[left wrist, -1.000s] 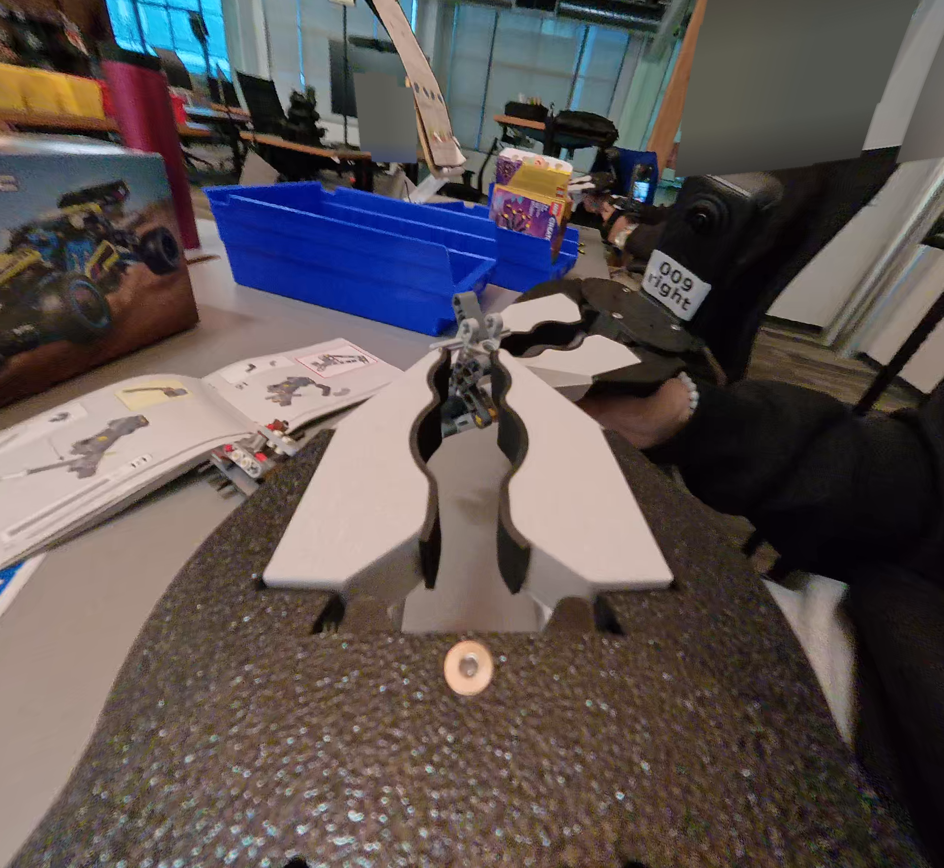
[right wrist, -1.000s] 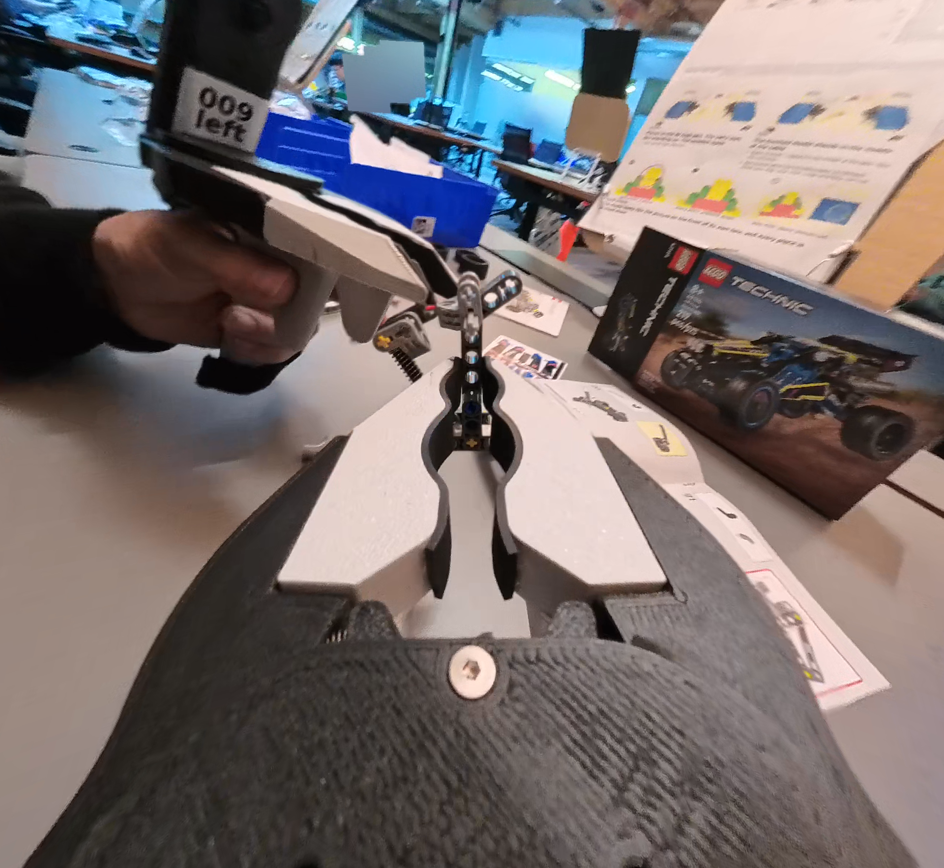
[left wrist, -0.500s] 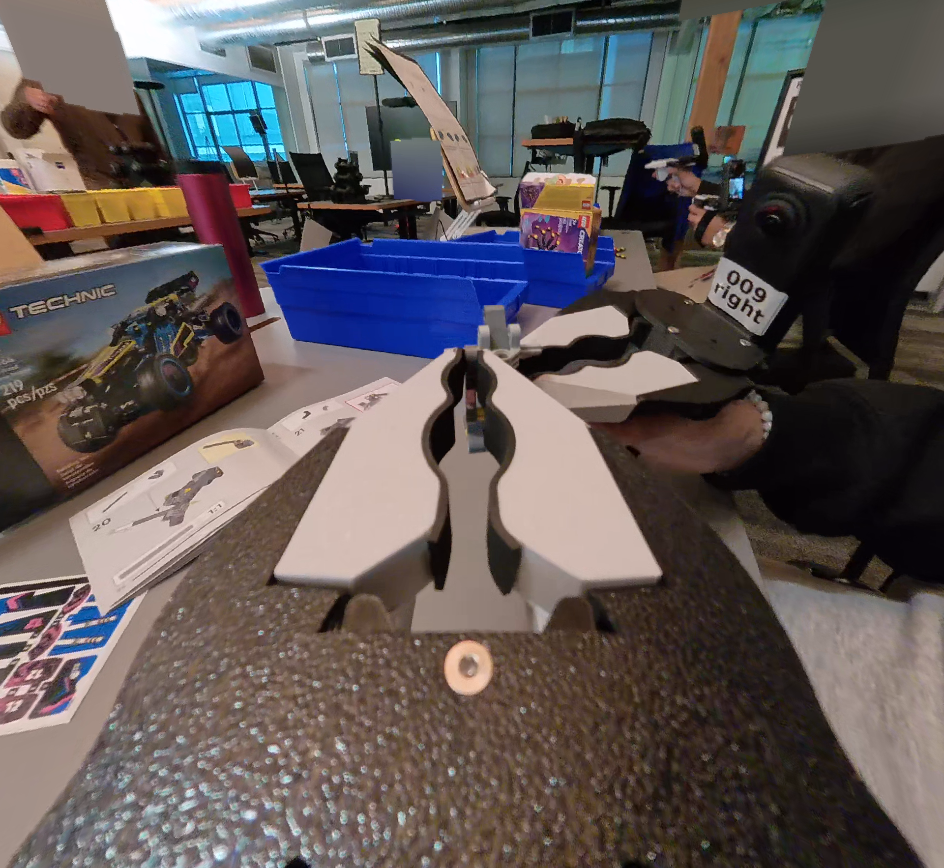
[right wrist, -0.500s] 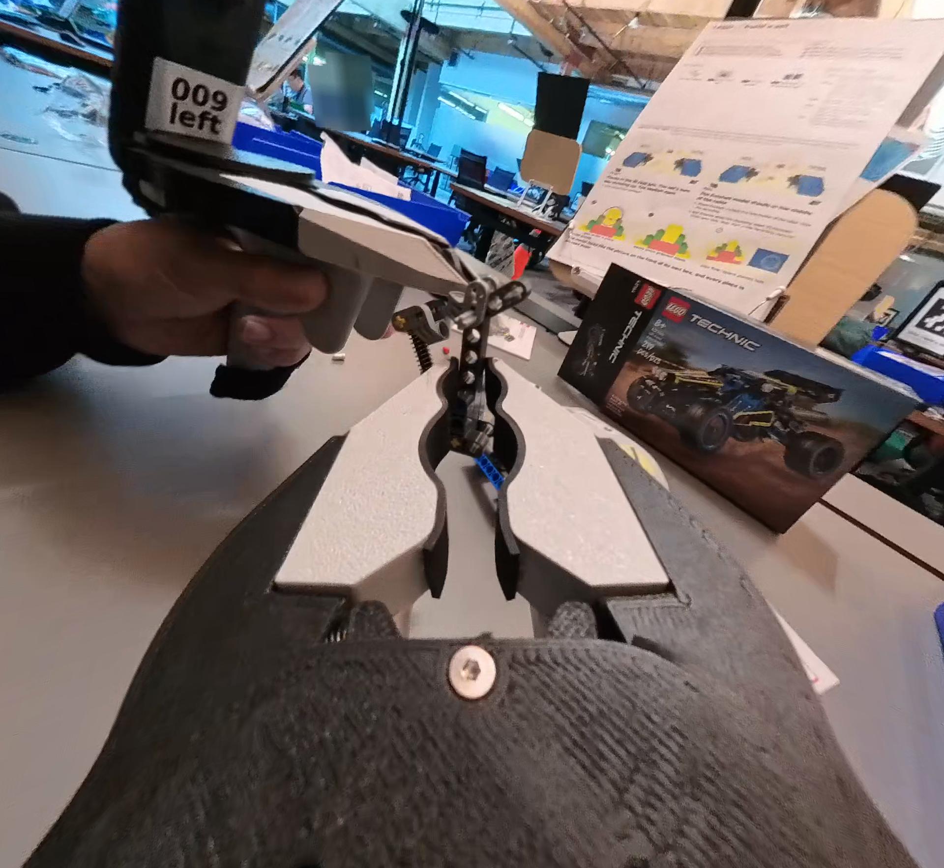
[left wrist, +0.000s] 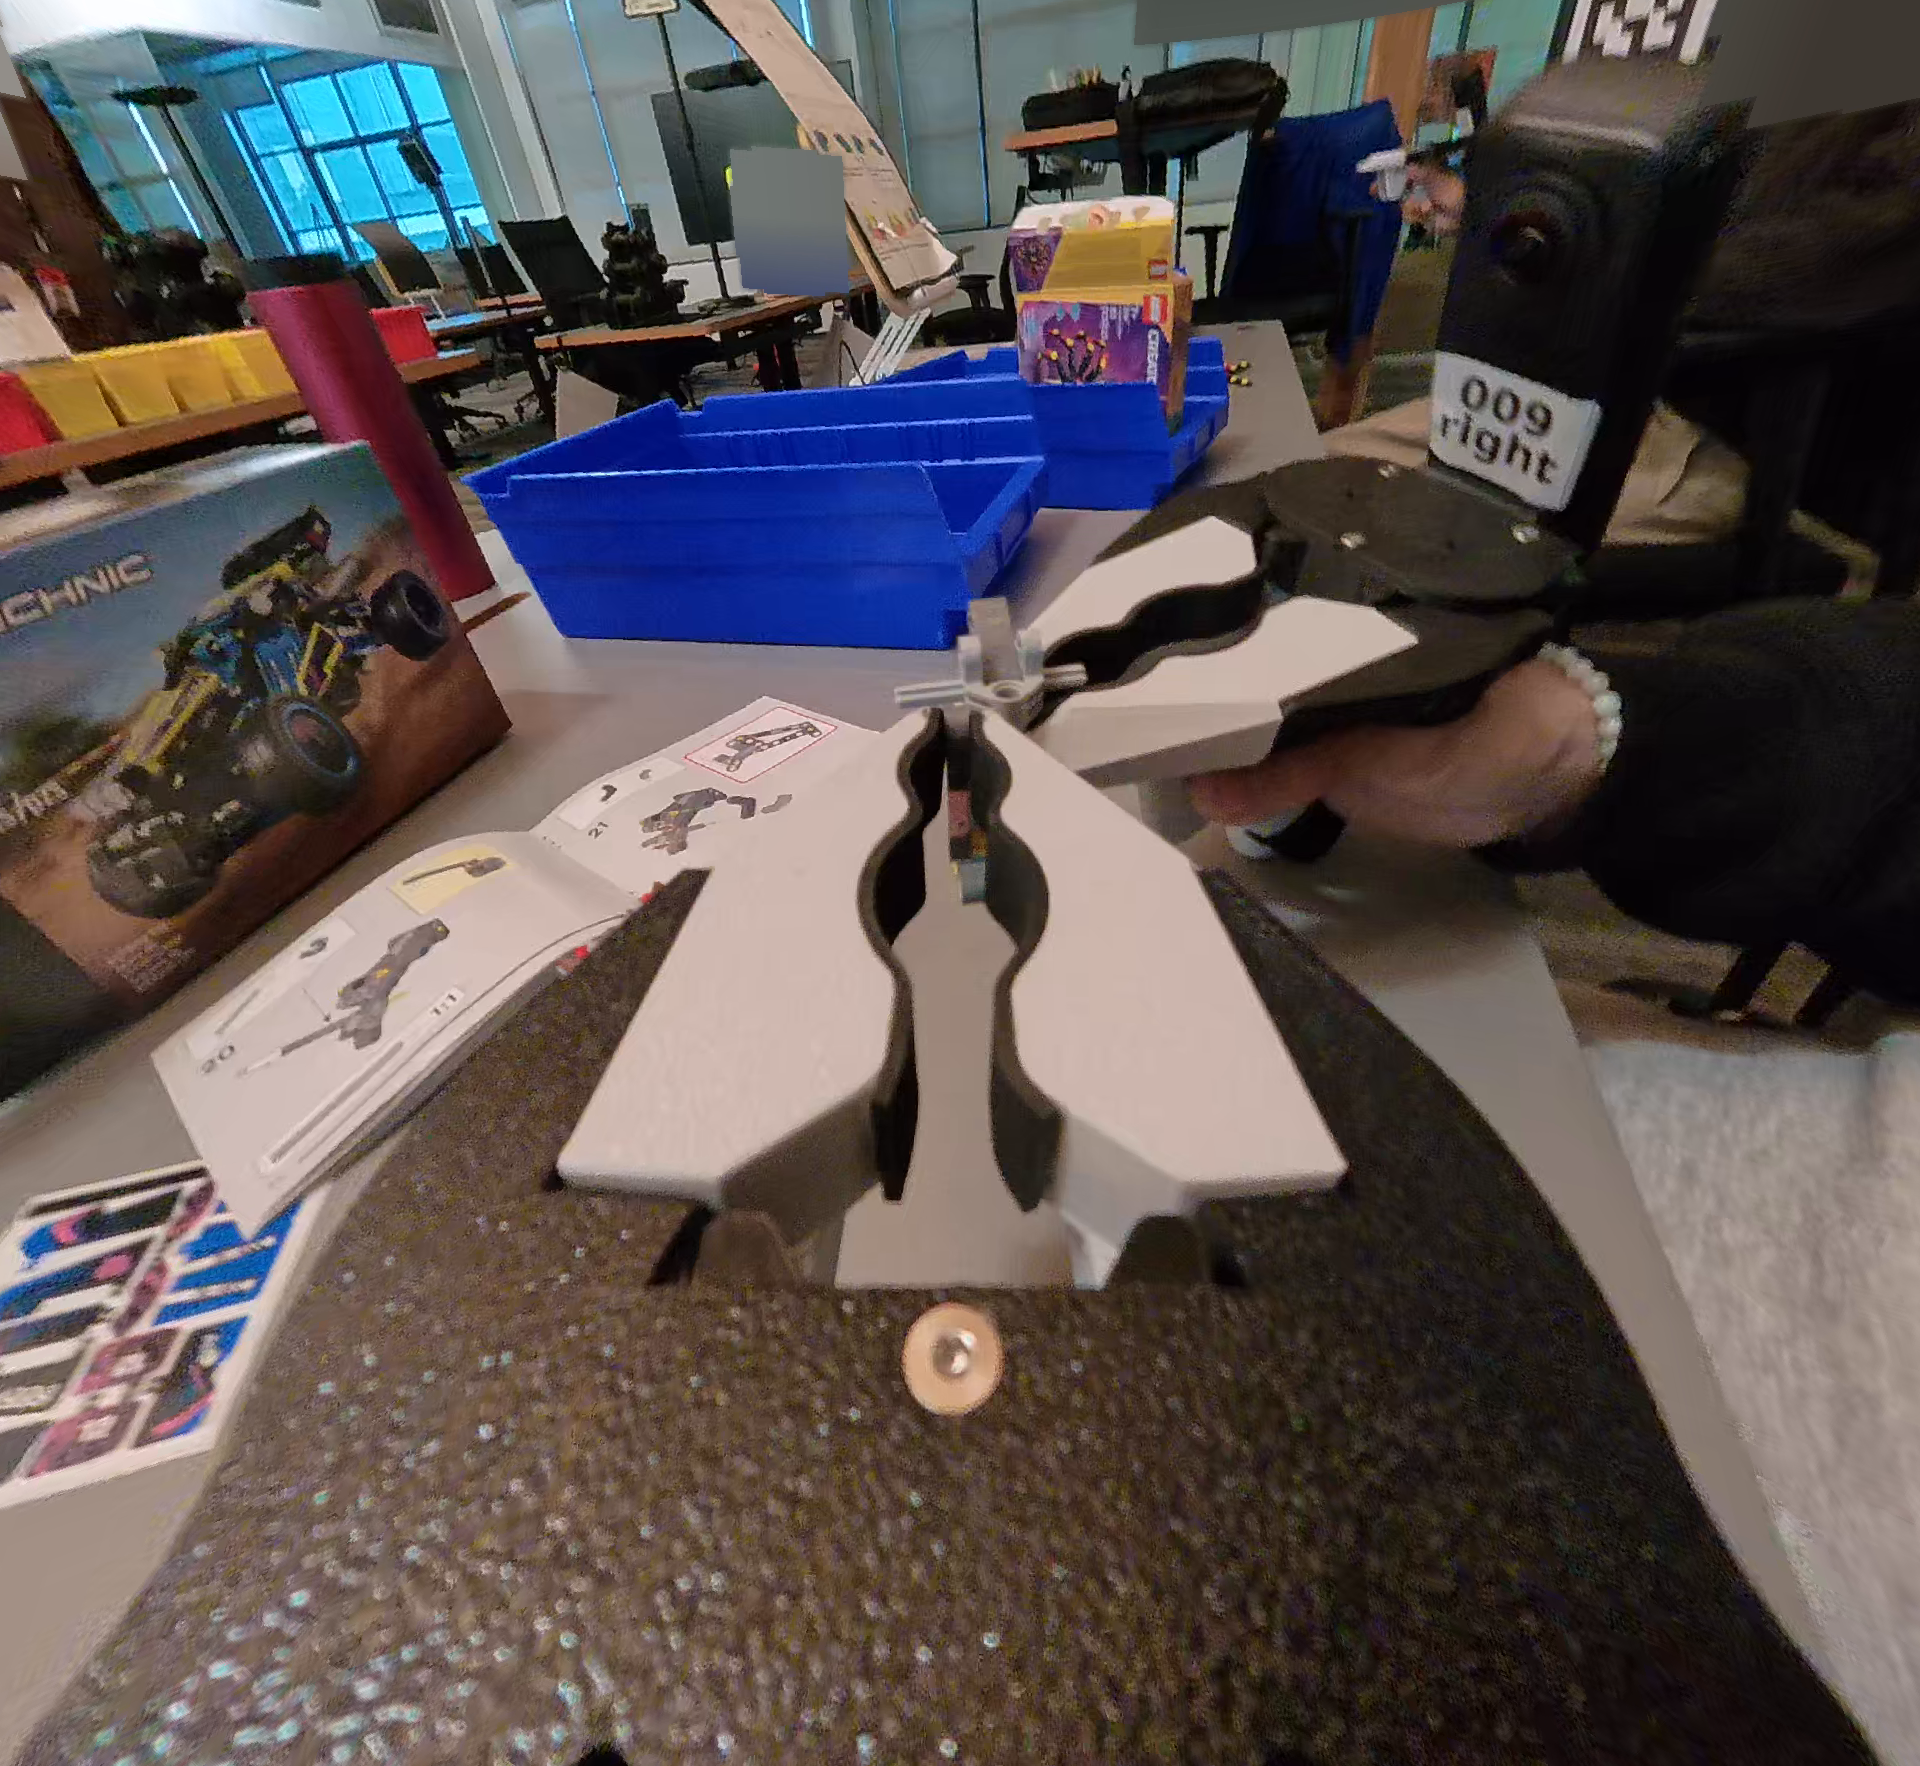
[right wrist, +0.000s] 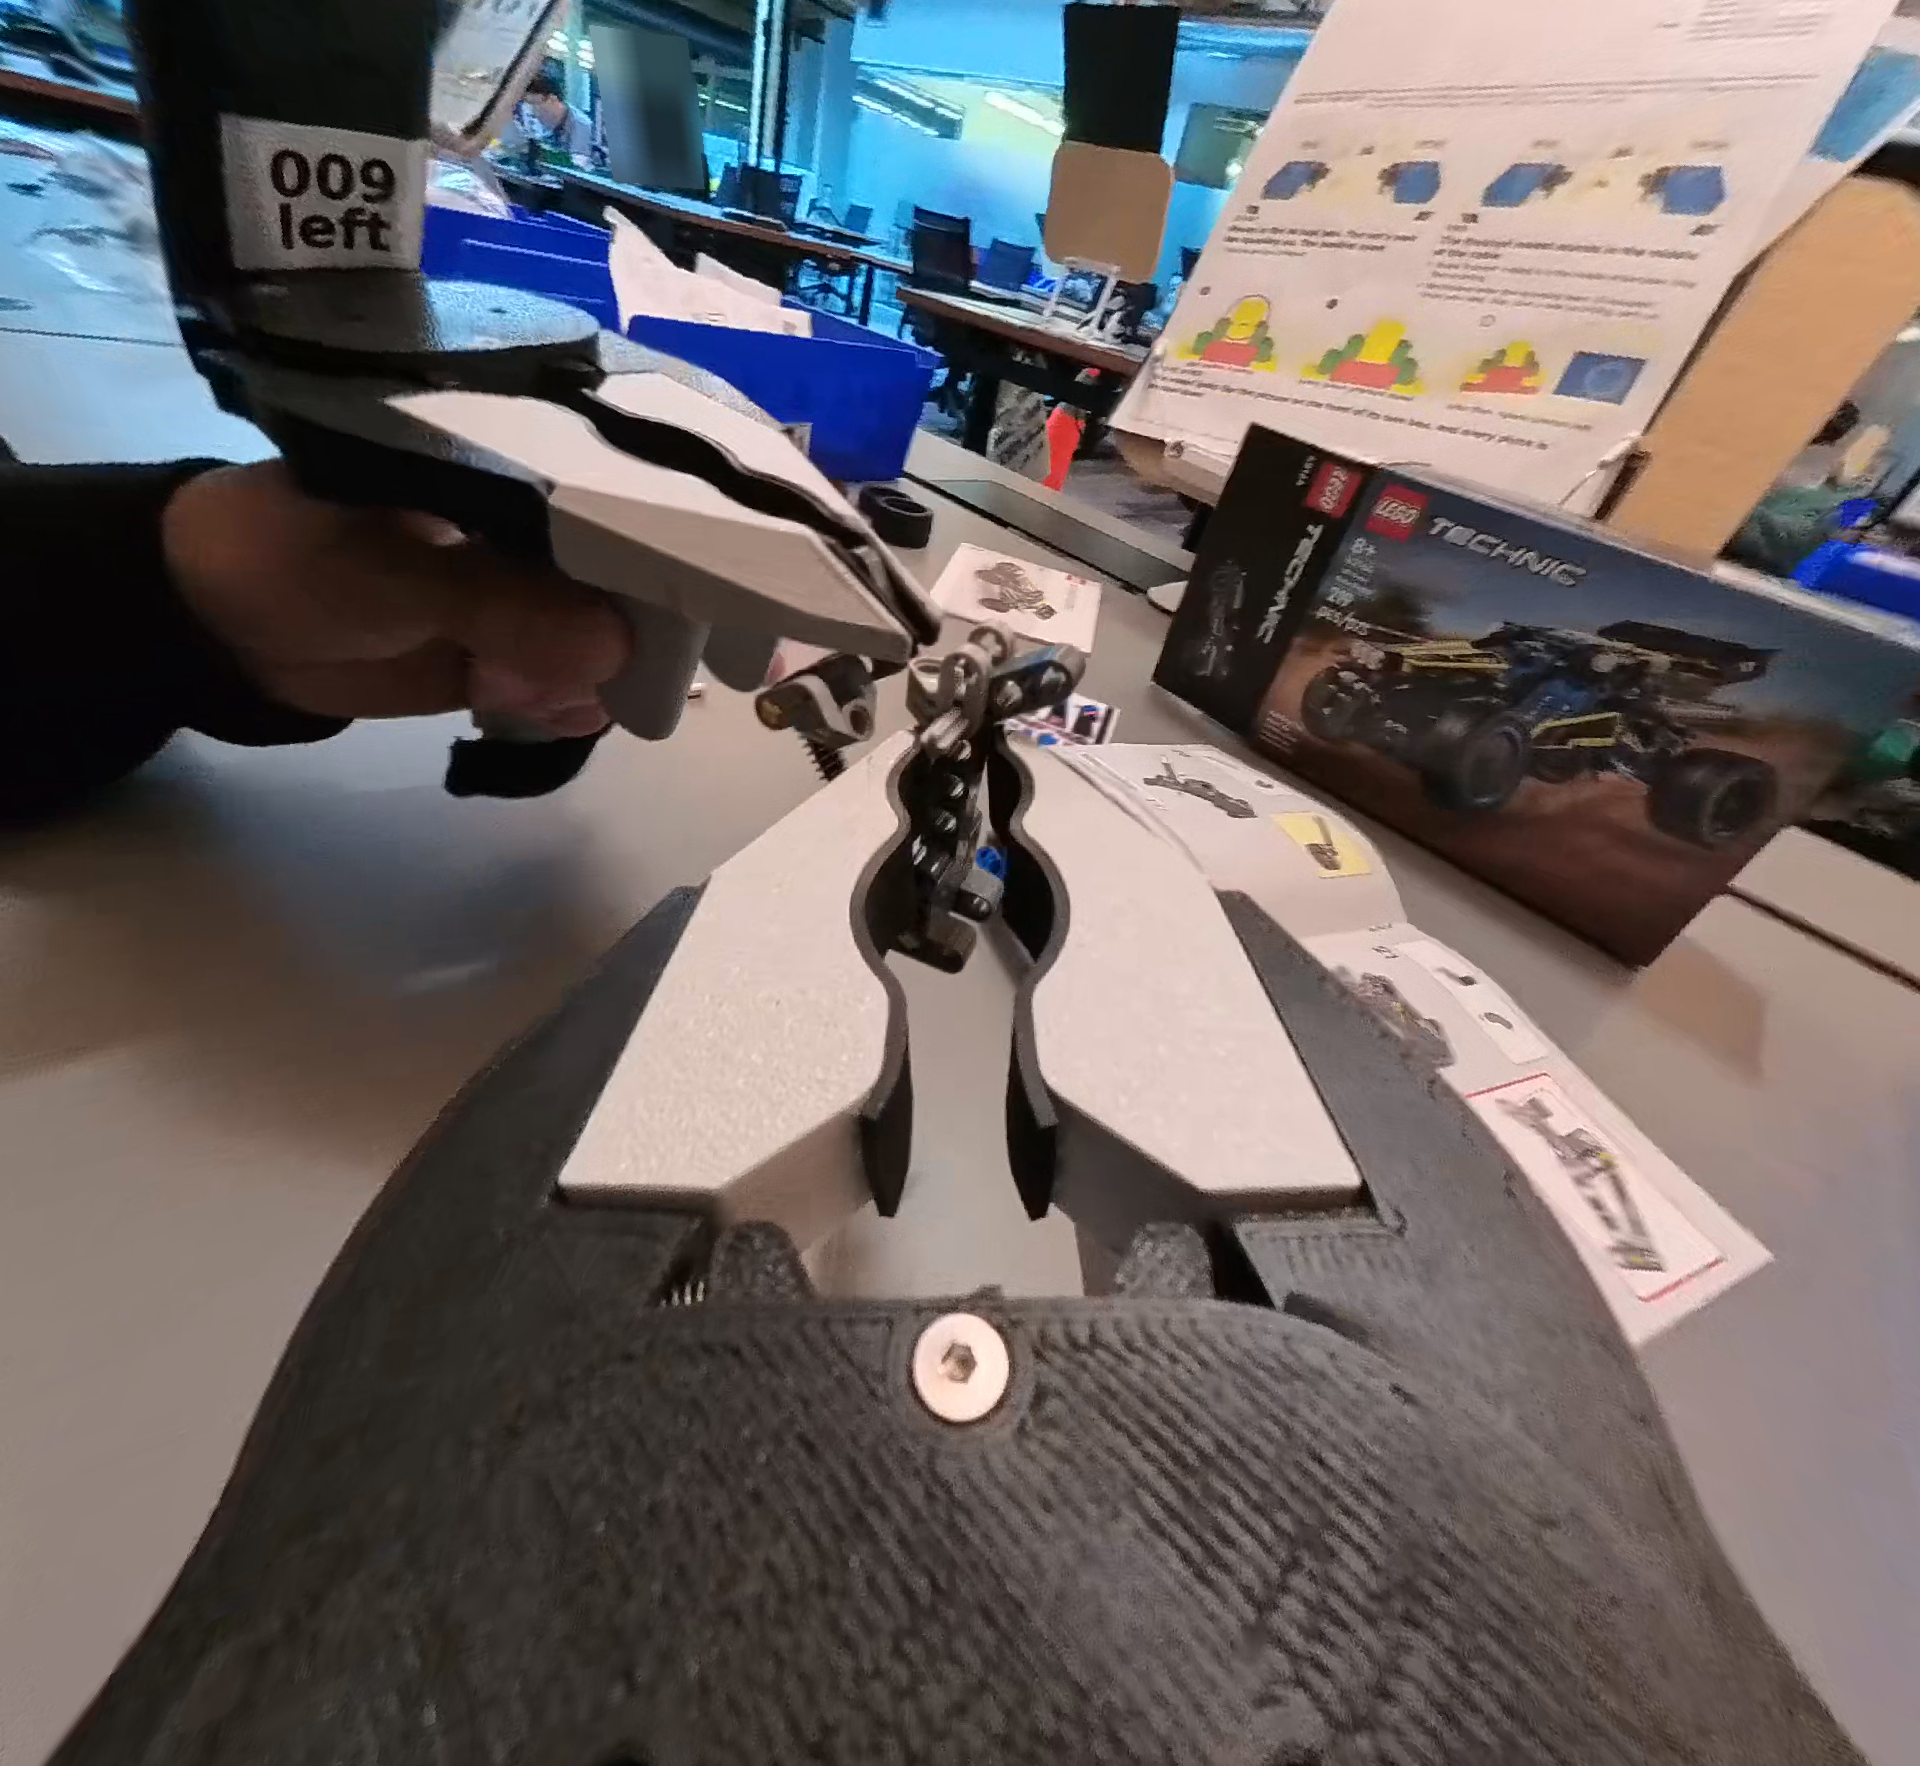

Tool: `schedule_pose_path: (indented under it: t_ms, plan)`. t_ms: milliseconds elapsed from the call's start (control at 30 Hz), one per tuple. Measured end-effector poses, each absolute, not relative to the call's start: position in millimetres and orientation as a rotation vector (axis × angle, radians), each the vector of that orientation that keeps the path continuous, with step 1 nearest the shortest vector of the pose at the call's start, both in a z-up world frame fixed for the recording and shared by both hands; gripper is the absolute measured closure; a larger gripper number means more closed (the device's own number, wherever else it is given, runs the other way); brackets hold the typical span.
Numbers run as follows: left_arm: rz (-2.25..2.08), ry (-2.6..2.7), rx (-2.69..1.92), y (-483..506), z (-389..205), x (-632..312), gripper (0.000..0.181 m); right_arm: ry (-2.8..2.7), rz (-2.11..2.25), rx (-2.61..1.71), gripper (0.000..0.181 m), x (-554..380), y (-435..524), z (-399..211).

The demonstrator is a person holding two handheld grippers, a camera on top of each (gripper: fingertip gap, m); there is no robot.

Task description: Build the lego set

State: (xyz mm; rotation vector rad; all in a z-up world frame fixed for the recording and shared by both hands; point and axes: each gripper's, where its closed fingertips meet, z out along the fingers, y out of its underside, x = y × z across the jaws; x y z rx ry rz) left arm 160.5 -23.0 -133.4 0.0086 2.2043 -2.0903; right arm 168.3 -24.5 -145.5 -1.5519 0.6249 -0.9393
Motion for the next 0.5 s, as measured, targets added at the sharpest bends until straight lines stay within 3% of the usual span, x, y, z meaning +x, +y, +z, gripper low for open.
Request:
schedule_pose_path:
  t_ms: [133, 400, 500]
  plan:
    - [-2.131, 2.240, -0.120, -26.9, -132.3, 161.9, 0.180, 0.559, -1.061, -1.523, 0.175, 164.0, -24.0, -139.1]
    - [-2.019, 2.392, -0.034, -23.2, -152.1, 161.2, 0.150, 0.643, -1.137, -1.506, 0.175, 165.3, -41.3, -138.9]
    - [-1.860, 2.474, 0.008, -13.0, -161.8, 167.4, 0.151, 0.675, -1.085, -1.466, 0.176, 166.8, -49.2, -133.9]
